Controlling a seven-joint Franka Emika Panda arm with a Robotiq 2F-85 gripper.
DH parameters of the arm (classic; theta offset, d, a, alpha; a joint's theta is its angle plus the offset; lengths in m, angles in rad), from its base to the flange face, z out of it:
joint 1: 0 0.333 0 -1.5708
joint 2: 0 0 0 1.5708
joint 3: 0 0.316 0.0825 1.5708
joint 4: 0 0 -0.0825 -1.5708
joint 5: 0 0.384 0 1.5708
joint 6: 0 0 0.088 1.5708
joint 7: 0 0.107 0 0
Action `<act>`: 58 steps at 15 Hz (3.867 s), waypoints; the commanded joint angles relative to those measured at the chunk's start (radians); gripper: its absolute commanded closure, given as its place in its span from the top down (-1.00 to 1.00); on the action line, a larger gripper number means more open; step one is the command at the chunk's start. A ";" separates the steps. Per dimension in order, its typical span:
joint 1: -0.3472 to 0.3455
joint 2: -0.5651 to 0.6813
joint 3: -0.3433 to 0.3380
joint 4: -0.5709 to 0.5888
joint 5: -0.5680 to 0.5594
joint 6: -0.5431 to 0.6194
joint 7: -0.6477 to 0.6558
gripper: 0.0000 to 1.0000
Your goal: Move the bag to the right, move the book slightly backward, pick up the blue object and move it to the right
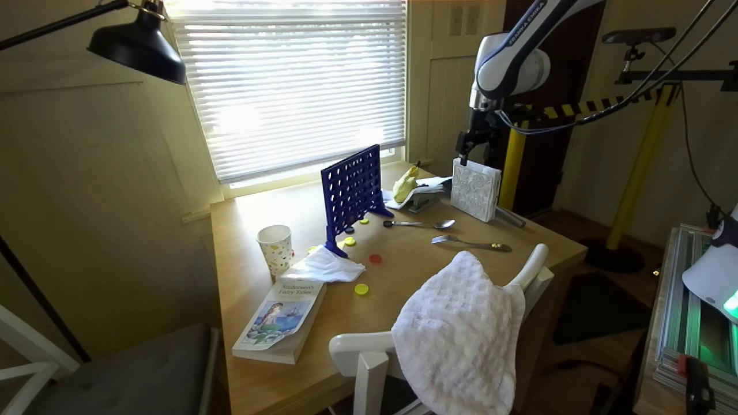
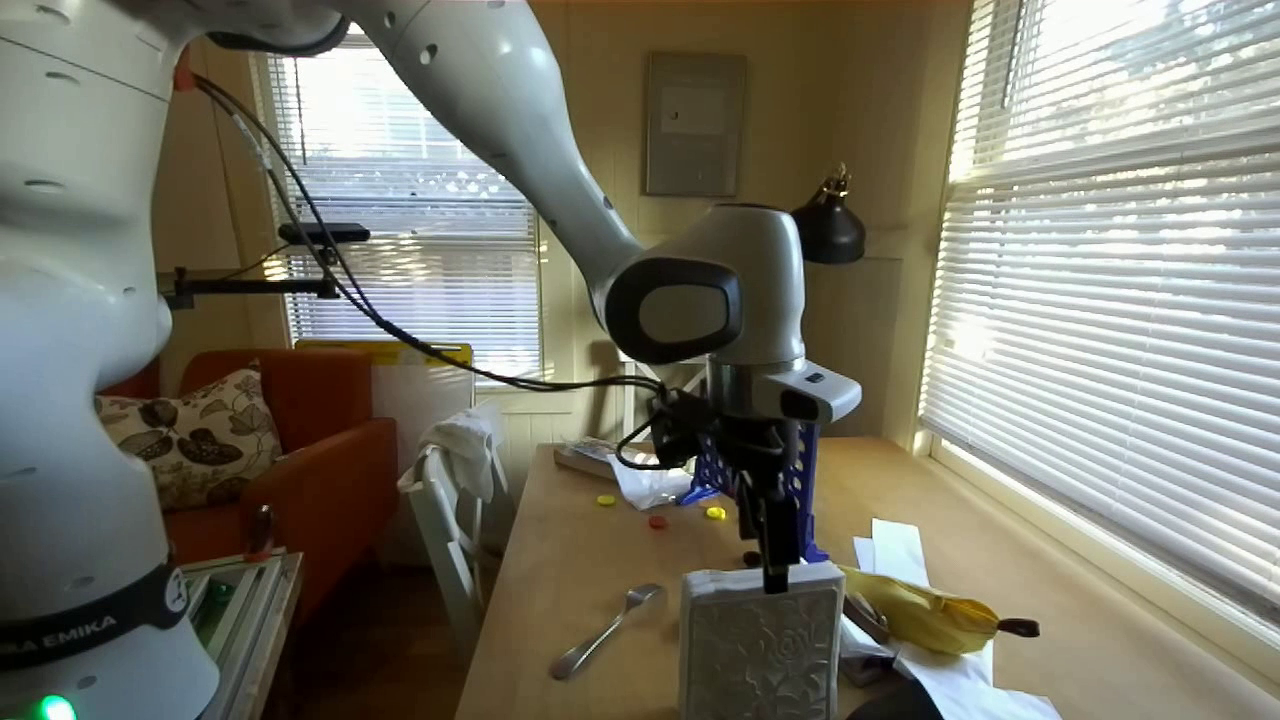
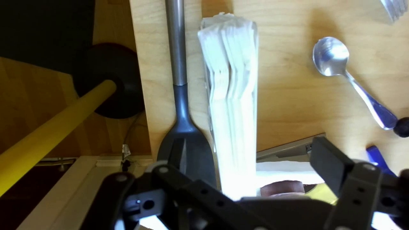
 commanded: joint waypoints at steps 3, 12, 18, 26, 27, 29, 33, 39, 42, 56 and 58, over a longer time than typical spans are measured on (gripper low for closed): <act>-0.015 0.066 0.020 0.034 0.011 0.007 -0.029 1.00; -0.018 0.206 0.011 0.148 -0.003 -0.007 -0.016 0.17; -0.004 0.204 0.000 0.173 -0.017 -0.017 -0.001 -0.68; 0.001 0.028 0.044 0.060 -0.005 -0.135 -0.066 -0.89; 0.008 -0.016 0.043 0.032 -0.033 -0.154 -0.099 -0.89; -0.010 -0.120 0.069 -0.026 -0.026 -0.243 -0.216 -0.89; -0.016 -0.255 0.082 -0.101 -0.001 -0.418 -0.427 -0.89; -0.012 -0.312 0.051 -0.096 -0.089 -0.641 -0.617 -0.89; -0.006 -0.299 0.051 -0.111 -0.061 -0.604 -0.601 -0.55; 0.127 -0.697 0.145 -0.663 -0.348 -0.499 -0.783 -0.89; 0.139 -0.662 0.148 -0.601 -0.405 -0.521 -0.822 -0.89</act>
